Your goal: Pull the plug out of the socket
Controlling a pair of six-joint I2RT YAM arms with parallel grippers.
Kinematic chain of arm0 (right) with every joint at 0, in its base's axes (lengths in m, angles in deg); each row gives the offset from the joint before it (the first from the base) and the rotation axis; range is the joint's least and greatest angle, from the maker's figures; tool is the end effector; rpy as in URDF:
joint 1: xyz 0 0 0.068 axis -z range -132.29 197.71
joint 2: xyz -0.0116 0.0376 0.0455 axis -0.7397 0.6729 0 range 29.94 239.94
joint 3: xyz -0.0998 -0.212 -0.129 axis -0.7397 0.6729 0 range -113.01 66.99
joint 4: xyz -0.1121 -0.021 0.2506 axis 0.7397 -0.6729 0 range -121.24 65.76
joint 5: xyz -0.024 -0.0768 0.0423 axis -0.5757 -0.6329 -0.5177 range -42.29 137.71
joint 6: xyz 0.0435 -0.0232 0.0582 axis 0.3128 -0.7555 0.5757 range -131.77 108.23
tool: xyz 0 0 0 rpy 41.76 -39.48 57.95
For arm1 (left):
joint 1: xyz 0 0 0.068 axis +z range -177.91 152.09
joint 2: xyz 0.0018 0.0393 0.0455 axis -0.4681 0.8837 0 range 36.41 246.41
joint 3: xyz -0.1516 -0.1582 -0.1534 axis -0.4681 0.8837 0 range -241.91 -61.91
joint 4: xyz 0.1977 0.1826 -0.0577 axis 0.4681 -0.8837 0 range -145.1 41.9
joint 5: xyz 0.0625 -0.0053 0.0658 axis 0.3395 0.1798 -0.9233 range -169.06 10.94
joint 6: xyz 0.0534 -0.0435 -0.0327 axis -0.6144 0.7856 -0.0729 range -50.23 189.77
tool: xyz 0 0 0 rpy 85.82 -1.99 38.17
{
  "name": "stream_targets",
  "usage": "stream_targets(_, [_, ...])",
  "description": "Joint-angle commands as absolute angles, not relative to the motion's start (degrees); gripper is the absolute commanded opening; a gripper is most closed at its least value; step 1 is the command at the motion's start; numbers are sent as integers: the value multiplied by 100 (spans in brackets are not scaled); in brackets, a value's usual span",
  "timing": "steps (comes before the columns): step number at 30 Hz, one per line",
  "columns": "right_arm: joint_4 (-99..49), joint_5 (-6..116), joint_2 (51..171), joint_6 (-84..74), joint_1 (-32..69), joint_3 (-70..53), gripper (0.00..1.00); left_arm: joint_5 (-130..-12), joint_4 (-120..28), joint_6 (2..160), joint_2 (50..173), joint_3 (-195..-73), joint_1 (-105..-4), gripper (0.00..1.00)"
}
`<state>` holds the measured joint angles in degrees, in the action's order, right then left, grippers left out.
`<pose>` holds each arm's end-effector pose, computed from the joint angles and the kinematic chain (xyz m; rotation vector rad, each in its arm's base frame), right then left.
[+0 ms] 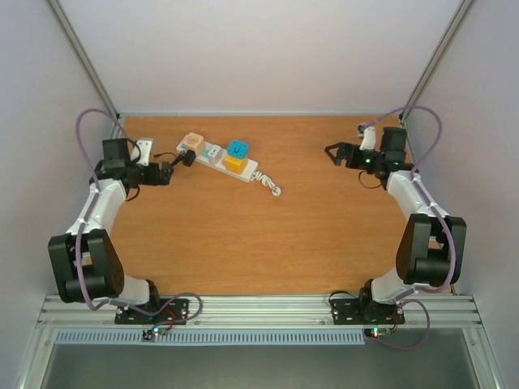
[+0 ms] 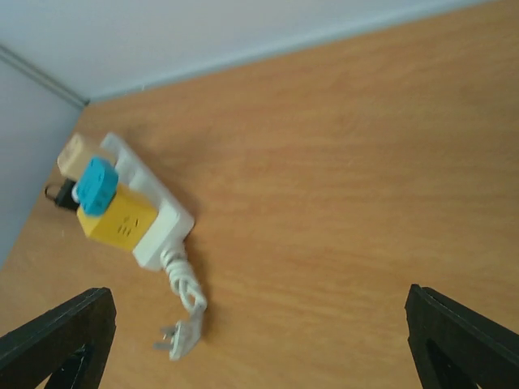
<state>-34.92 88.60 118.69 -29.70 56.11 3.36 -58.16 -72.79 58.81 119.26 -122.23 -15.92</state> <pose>0.3768 -0.0129 0.2442 -0.5545 1.9900 0.4999 0.3392 0.0484 0.2272 0.1476 2.3341 -0.2400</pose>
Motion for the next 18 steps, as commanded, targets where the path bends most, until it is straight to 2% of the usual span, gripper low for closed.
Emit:
stream_targets(1, [-2955,8410,11629,-3066,4970,745,99,-6183,-6514,6043,11481,-11590,-1916,100])
stream_targets(7, [-2800,8062,11878,-3341,3978,834,99,-6572,-6081,6277,11099,-10938,-2253,100])
stream_targets(18, [-2682,7510,13151,-4035,2368,-110,99,-6957,-5684,6452,10846,-10676,-2444,100])
